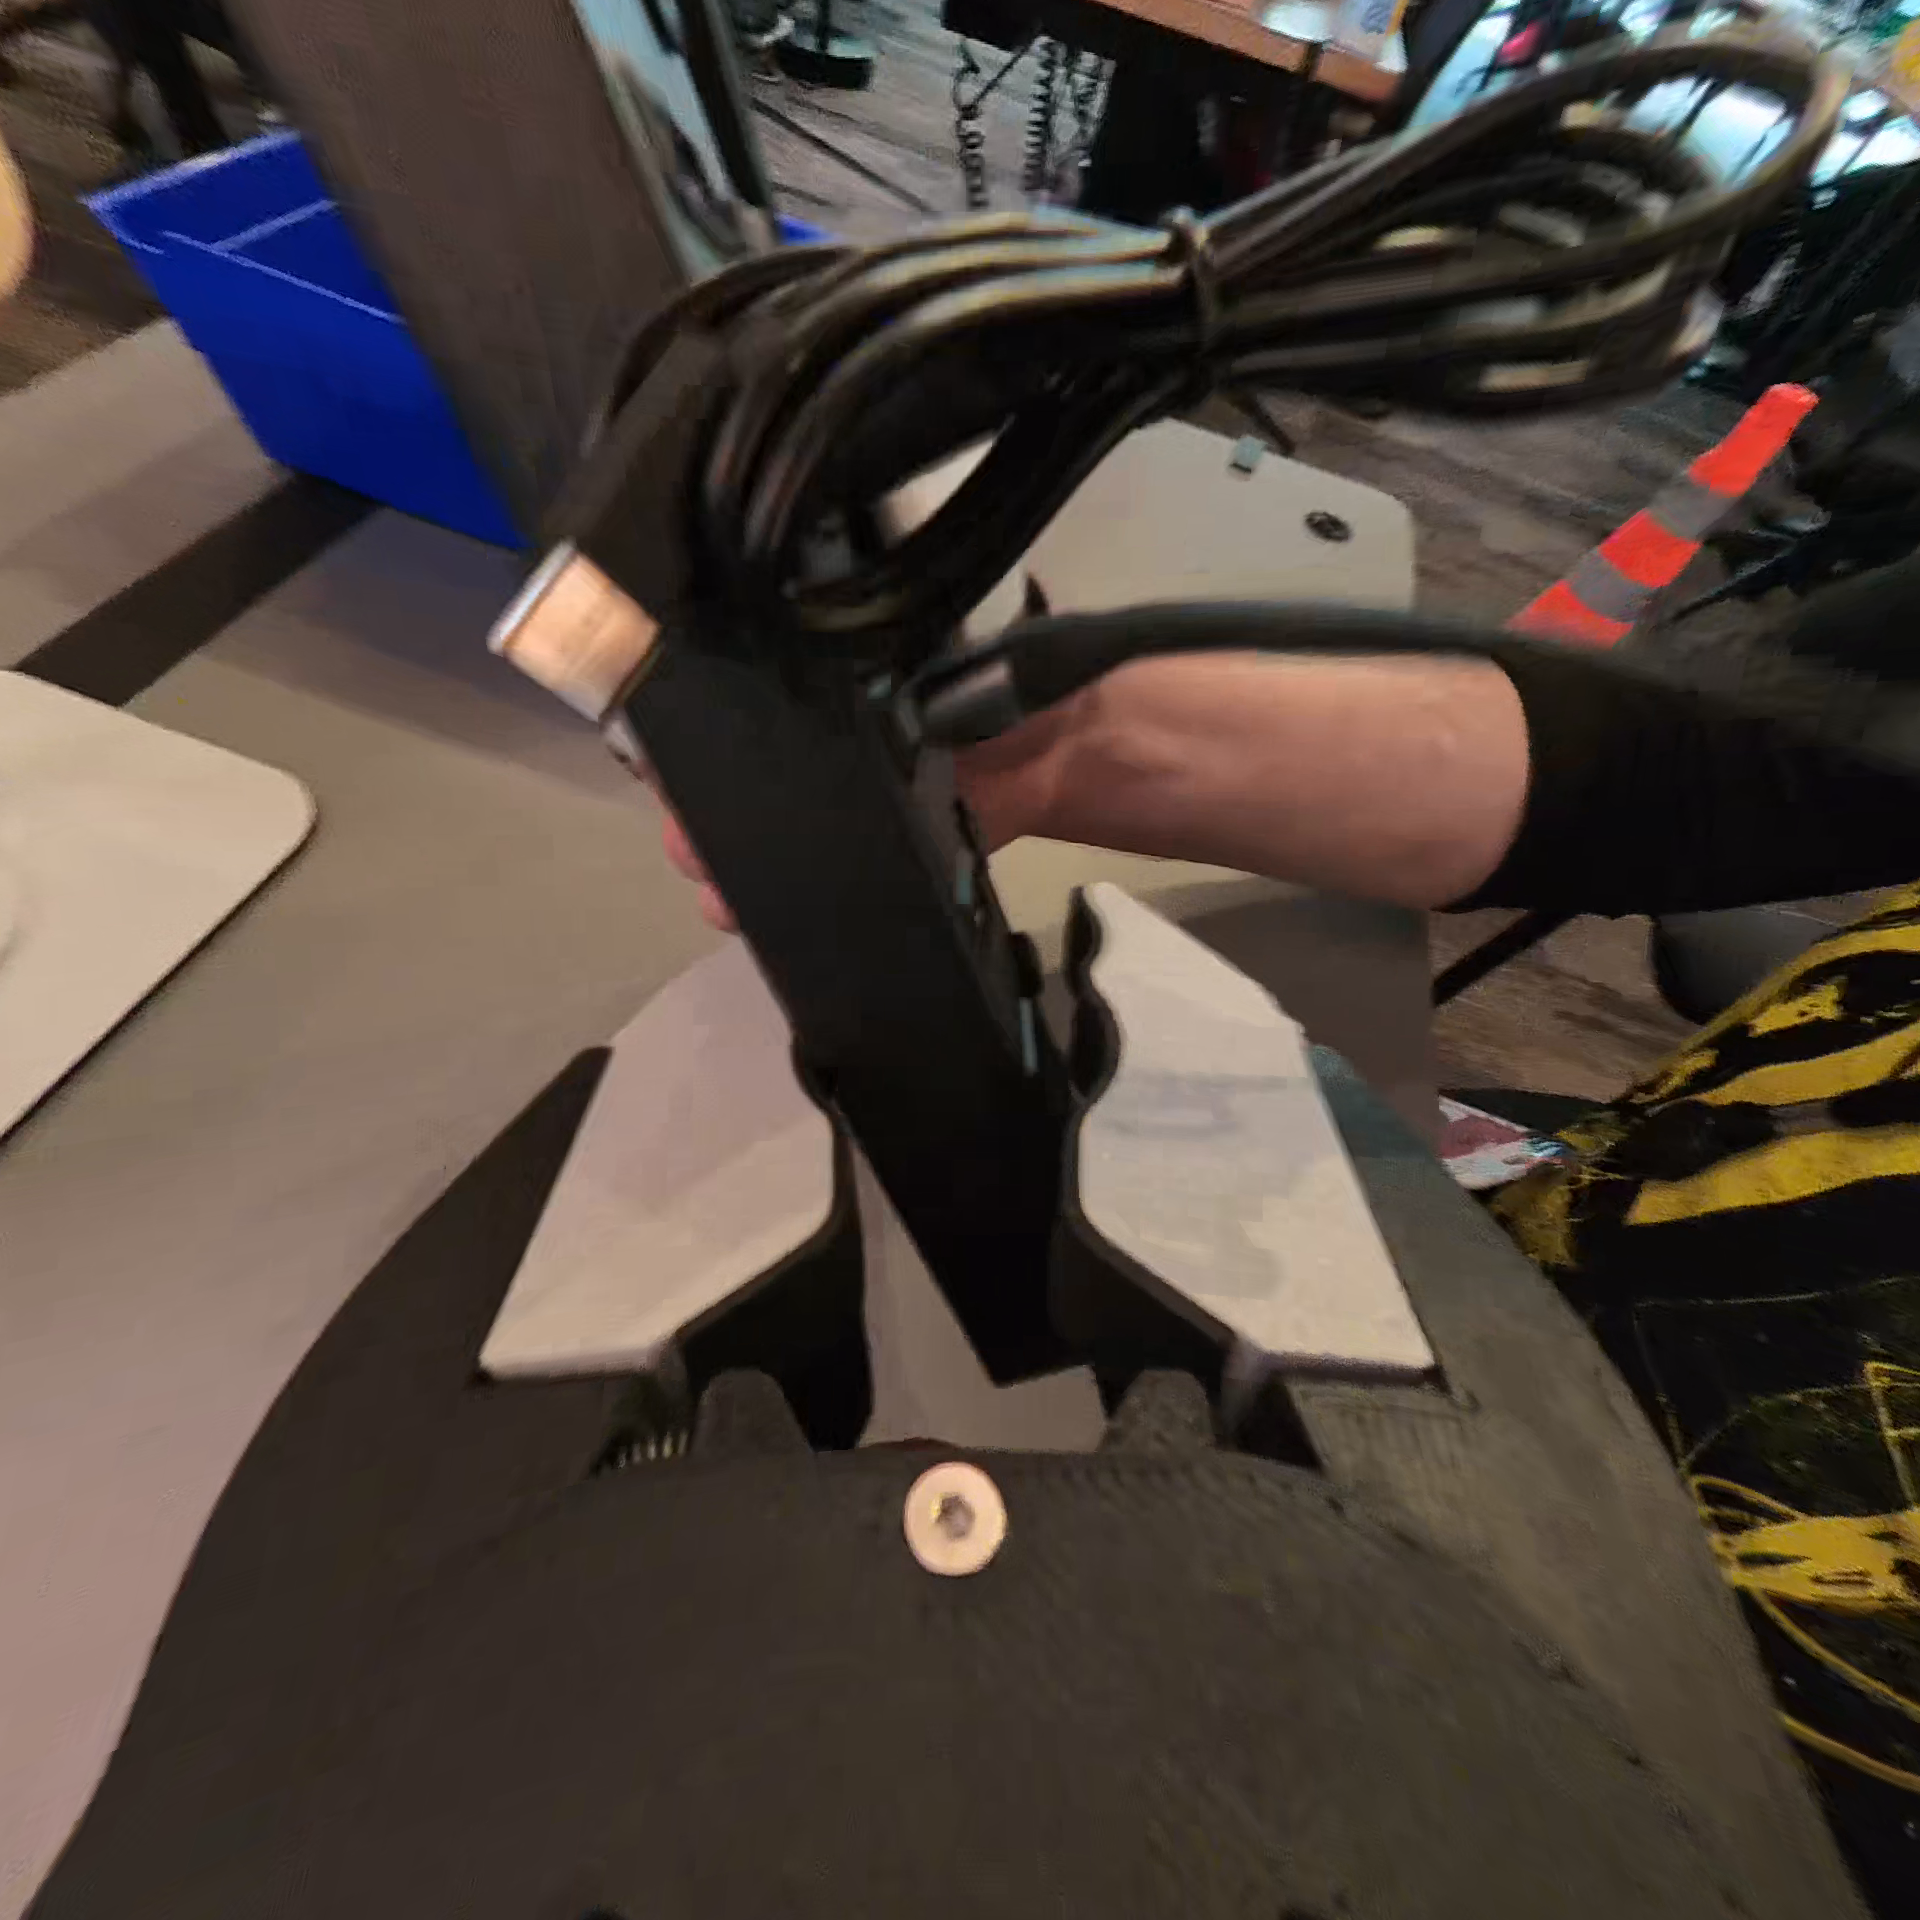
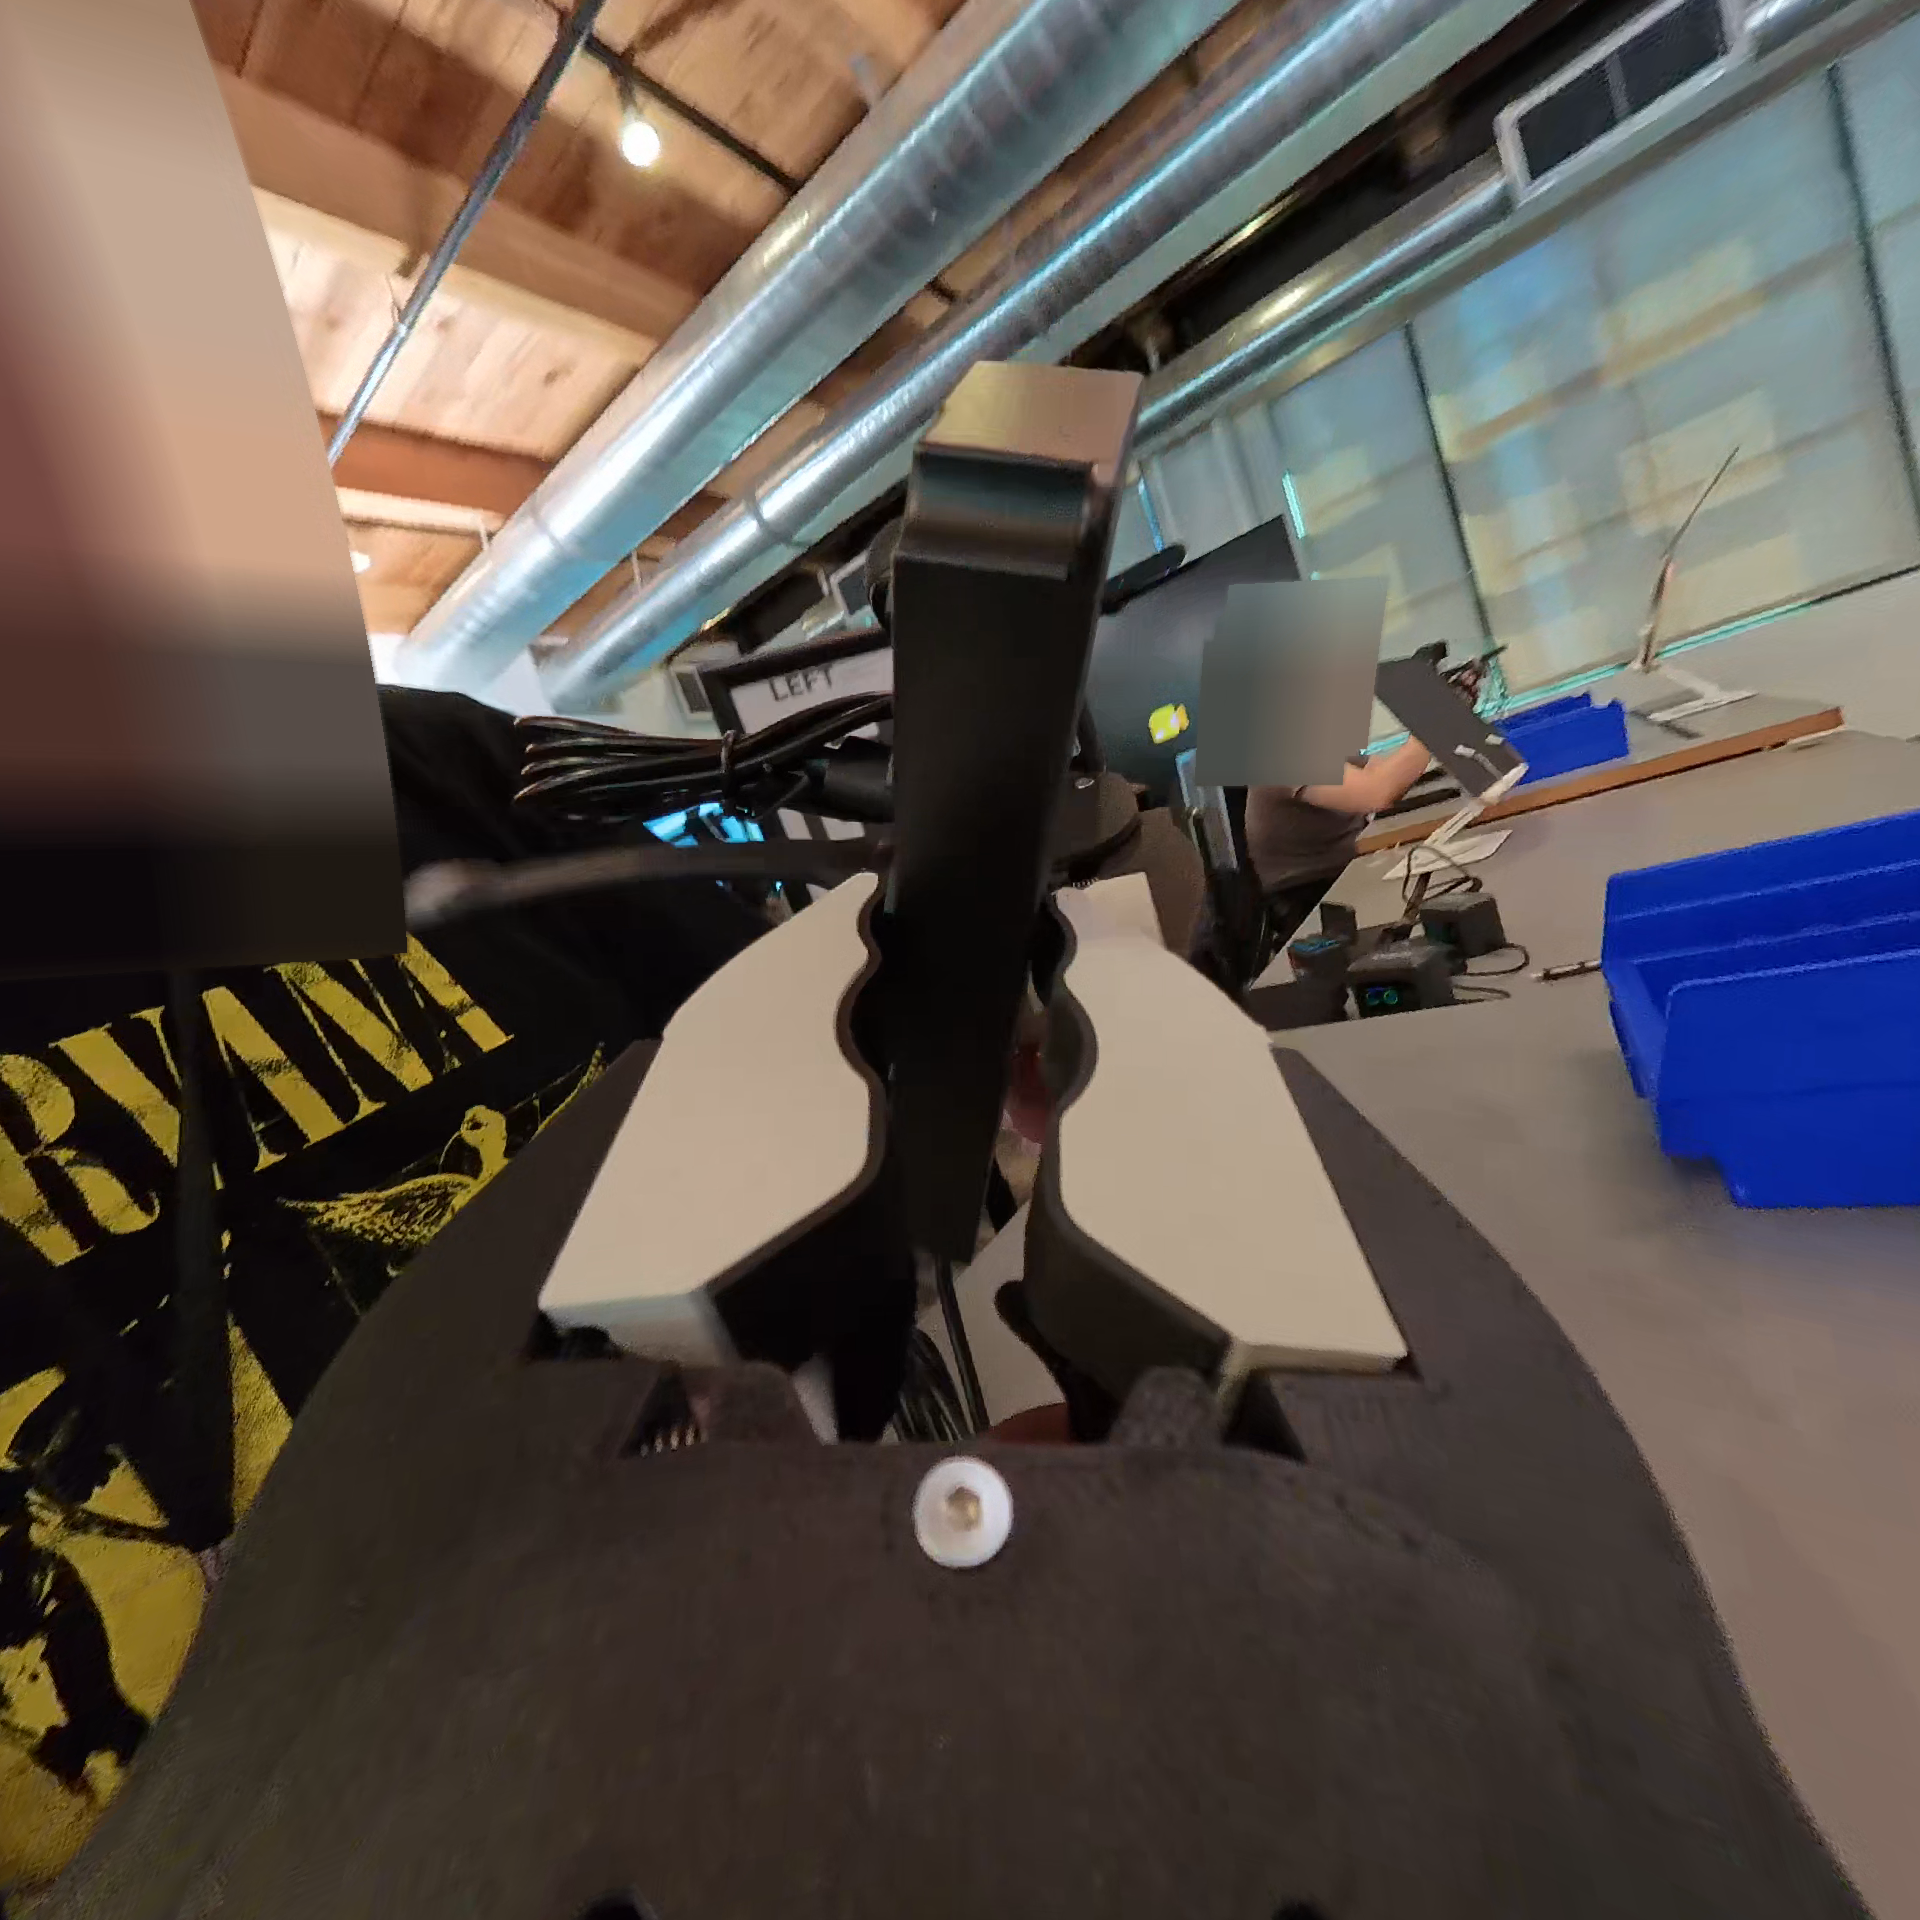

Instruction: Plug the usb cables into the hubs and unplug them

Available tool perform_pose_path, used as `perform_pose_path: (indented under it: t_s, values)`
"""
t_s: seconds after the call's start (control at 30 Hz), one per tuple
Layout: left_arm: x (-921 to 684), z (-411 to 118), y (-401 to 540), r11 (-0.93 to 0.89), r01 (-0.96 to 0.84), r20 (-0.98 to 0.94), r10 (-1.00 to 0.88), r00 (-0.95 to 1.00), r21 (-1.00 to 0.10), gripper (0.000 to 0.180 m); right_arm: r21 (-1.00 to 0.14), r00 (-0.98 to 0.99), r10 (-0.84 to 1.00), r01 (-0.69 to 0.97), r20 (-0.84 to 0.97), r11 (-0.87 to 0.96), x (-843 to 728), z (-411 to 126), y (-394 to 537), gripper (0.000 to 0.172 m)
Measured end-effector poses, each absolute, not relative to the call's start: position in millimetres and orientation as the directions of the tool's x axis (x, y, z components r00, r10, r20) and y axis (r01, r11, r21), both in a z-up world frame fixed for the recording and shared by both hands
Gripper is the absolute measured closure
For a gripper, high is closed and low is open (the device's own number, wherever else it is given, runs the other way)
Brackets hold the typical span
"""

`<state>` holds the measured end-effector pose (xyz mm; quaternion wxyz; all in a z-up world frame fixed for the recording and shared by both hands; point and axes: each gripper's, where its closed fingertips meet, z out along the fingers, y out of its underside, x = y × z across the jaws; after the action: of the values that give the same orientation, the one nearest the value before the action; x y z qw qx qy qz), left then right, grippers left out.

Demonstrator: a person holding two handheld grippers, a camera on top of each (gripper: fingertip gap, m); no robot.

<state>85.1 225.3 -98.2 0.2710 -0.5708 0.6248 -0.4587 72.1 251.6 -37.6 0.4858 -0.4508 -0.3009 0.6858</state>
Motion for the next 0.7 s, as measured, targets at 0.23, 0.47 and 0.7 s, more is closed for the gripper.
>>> perform_pose_path:
  t_s: [0.23, 0.47, 0.7]
  values:
    - [89, -105, 274, -0.191, -0.416, 0.163, -0.981, 0.102, -0.889, 0.152, -0.917, 0.201, 0.93, -0.325, -0.306, -0.232, 84, -45, 293, 0.116]
    - [80, -109, 329, -0.276, -0.385, 0.128, -0.921, 0.367, -0.881, 0.153, -0.967, 0.718, 0.649, 0.21, 0.252, 0.144, 133, -30, 268, 0.154]
    - [96, -111, 336, -0.27, -0.375, 0.093, -0.899, 0.428, -0.887, 0.153, -0.709, 0.599, 0.411, 0.677, 0.687, 0.199, 85, -29, 263, 0.157]
